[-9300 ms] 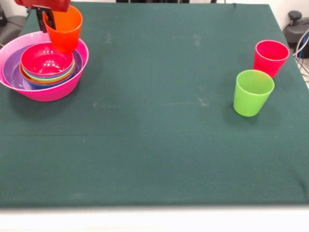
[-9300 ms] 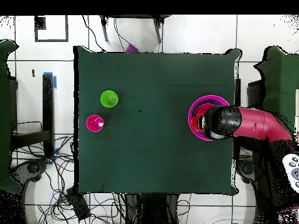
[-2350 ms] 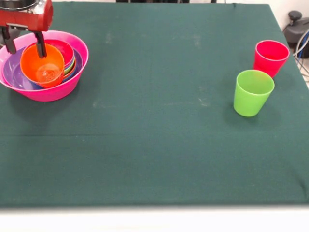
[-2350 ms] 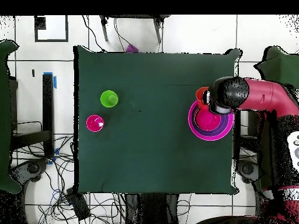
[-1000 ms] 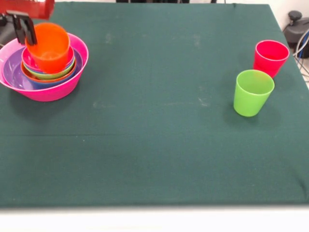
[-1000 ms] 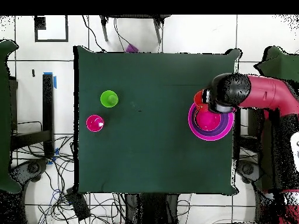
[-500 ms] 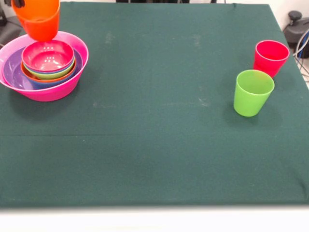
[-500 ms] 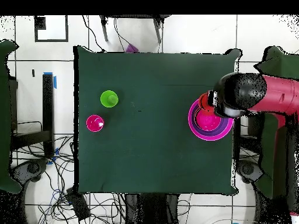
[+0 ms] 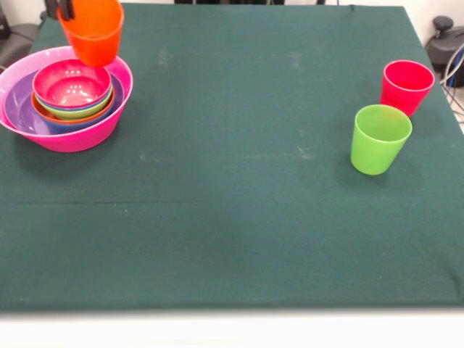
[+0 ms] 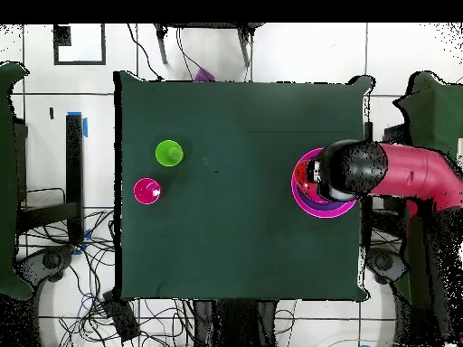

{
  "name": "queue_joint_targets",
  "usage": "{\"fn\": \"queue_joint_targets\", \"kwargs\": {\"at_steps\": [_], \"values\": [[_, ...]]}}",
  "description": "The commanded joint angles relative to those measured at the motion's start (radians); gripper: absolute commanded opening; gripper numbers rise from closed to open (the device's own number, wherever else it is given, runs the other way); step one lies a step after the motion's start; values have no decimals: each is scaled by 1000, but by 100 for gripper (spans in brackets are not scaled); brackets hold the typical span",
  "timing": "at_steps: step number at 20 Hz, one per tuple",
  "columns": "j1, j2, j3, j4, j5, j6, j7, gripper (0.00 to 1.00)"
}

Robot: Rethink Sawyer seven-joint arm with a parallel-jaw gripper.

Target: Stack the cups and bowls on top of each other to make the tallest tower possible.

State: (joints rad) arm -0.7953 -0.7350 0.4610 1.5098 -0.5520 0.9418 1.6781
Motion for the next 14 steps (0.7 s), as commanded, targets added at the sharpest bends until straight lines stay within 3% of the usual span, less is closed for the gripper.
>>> {"fn": "queue_joint_targets", "kwargs": {"at_steps": [1, 14], "values": [[19, 44, -10, 150, -83, -106, -77, 0], [34, 45, -13, 88, -134, -58, -137, 0]]}}
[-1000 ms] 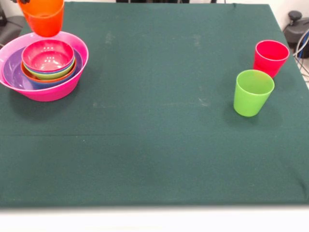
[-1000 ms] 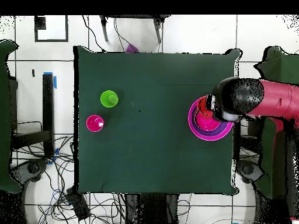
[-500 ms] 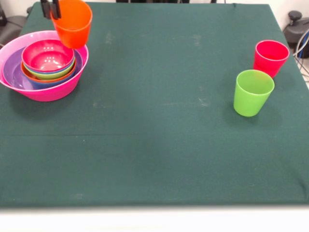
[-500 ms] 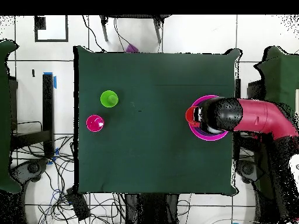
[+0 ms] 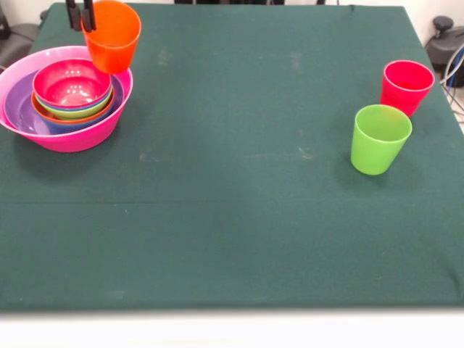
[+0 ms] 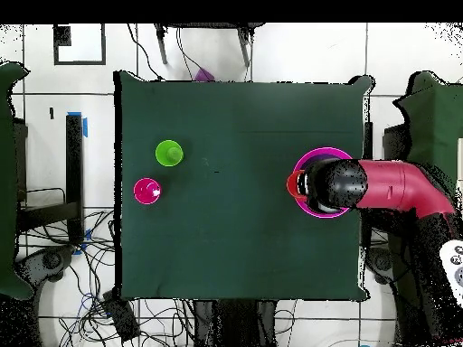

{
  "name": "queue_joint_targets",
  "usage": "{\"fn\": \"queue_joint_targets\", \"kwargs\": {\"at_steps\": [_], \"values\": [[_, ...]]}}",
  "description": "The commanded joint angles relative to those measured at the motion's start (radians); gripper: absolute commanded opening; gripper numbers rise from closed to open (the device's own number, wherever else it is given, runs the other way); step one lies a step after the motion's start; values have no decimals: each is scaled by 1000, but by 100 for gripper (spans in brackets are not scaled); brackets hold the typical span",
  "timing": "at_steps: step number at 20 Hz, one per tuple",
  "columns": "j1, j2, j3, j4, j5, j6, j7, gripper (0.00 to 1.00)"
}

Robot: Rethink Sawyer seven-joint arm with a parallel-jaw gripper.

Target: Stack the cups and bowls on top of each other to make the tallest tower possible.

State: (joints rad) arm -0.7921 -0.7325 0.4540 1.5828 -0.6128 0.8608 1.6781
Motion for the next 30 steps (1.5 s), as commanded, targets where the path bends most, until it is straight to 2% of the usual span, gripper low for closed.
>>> {"fn": "queue_joint_targets", "kwargs": {"at_steps": [1, 12, 19, 30], "values": [[25, 49, -4, 6, -76, 26, -145, 0], [17, 90, 7, -34, -104, 11, -160, 0], [-27, 91, 10, -40, -118, 7, -217, 0], [-51, 100, 21, -49, -129, 9, -238, 0]]}}
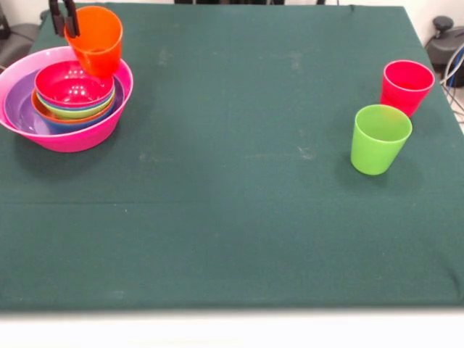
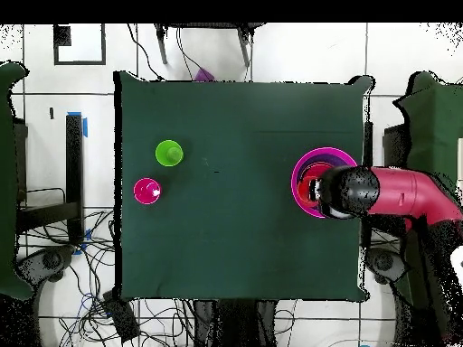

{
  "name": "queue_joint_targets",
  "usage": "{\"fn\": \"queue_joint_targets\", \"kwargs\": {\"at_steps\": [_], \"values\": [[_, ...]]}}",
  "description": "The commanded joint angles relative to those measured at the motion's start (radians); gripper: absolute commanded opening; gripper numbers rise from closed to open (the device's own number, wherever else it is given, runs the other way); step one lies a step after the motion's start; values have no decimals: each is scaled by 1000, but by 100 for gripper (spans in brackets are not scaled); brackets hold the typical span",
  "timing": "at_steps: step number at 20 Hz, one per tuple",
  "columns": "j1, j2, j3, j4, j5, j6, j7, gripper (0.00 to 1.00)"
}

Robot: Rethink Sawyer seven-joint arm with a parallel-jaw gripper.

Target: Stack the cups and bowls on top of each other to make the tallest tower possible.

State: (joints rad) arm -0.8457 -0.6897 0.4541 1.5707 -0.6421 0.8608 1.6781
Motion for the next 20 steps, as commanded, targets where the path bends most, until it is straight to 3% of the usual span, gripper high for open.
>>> {"fn": "queue_joint_targets", "kwargs": {"at_steps": [1, 20], "values": [[0, 59, 20, -42, -104, 11, -243, 0], [-37, 38, 61, -66, -129, 13, -313, 0]]}}
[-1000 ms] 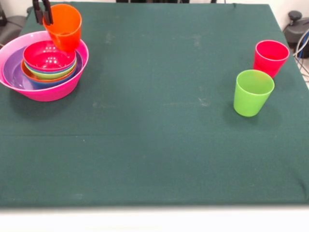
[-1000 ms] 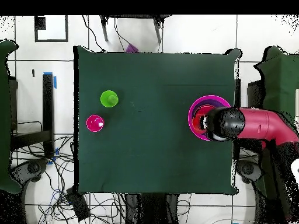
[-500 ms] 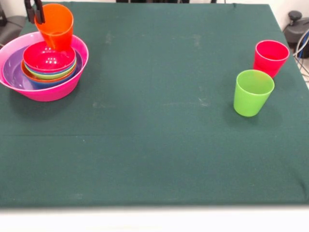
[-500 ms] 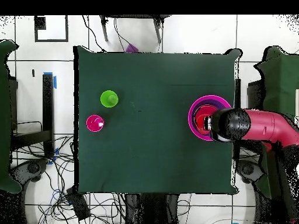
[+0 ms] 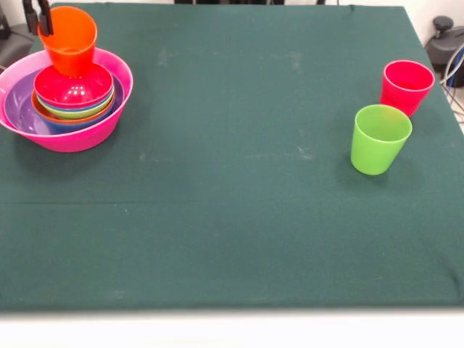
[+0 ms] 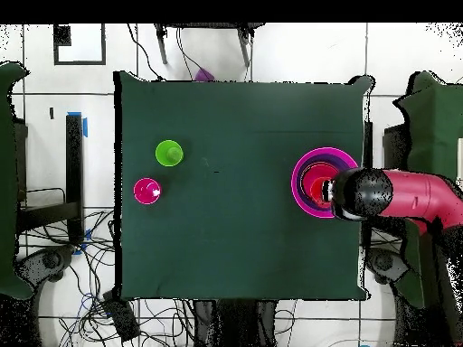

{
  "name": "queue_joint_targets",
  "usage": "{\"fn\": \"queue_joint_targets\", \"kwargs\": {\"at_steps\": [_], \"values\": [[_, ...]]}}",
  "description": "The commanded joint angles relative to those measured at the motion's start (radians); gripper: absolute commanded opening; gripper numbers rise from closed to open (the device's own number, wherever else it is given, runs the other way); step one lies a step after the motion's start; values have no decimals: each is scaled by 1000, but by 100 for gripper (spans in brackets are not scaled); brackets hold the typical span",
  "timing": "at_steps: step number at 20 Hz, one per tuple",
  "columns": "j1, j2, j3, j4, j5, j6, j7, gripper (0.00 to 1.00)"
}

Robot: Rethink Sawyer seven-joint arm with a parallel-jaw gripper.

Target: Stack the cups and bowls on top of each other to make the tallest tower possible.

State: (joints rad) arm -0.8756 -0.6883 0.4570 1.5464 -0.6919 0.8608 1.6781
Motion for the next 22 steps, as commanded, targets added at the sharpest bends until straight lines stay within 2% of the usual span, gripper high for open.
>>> {"fn": "queue_joint_targets", "kwargs": {"at_steps": [1, 12, 20, 22], "values": [[-9, 38, 60, -45, -83, 17, -314, 100], [-16, 38, 75, -49, -85, 6, -305, 100], [7, 37, 76, -81, -77, 45, -300, 100], [18, 25, 76, -96, -60, 90, -301, 100]]}}
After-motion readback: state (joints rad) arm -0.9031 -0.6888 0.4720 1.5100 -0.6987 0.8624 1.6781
